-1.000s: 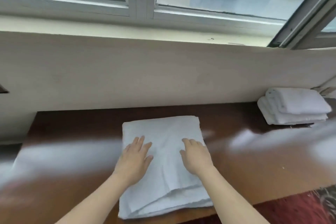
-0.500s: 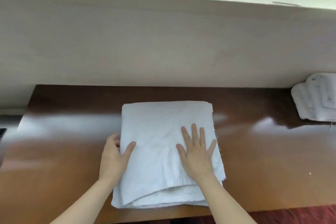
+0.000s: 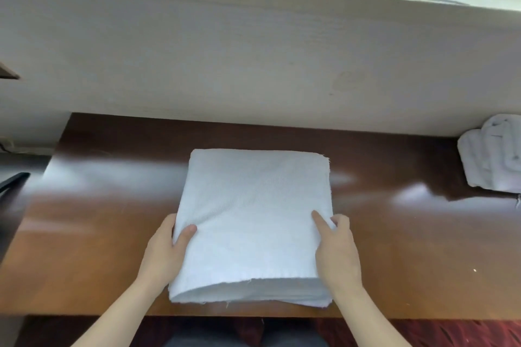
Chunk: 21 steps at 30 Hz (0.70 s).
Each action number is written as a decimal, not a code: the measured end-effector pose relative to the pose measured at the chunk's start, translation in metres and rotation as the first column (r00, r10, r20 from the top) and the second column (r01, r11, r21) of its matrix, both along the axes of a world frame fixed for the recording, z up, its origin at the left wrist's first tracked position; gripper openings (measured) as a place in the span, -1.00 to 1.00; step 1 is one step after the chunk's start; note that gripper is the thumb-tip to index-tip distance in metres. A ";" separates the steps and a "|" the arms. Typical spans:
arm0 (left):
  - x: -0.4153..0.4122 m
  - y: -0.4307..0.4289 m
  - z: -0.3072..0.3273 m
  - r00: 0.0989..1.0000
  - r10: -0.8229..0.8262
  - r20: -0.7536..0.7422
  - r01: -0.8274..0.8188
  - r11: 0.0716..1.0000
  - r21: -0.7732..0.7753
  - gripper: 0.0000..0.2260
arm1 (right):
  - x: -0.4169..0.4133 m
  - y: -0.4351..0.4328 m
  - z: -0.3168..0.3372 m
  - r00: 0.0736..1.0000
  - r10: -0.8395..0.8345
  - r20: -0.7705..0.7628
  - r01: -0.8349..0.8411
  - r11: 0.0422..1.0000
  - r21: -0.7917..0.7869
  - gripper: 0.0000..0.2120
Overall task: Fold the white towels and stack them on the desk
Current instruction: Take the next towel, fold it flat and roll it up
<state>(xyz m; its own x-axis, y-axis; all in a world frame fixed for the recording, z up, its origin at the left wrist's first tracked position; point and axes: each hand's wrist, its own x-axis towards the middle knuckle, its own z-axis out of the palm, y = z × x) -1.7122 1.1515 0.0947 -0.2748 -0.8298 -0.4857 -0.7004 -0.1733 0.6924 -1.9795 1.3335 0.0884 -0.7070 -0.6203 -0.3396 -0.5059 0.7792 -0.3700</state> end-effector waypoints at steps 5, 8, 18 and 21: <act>0.008 0.004 -0.008 0.996 0.021 0.092 -0.024 0.999 0.035 -0.63 | 0.021 0.013 -0.007 0.981 0.113 -0.157 -0.088 0.984 0.155 -0.49; 0.013 -0.002 -0.013 0.982 -0.006 0.190 0.014 0.999 -0.040 -0.37 | 0.007 -0.006 -0.005 0.939 0.127 -0.319 -0.105 0.991 0.085 -0.80; -0.008 -0.022 -0.014 0.989 -0.137 0.060 0.132 0.989 0.072 -0.70 | -0.052 -0.158 -0.008 0.788 0.589 -0.179 -0.557 0.806 0.202 -0.47; 0.000 -0.042 -0.019 0.951 -0.243 0.189 0.260 0.963 -0.070 -0.74 | -0.066 -0.158 -0.012 0.836 0.524 -0.164 -0.471 0.838 0.274 -0.51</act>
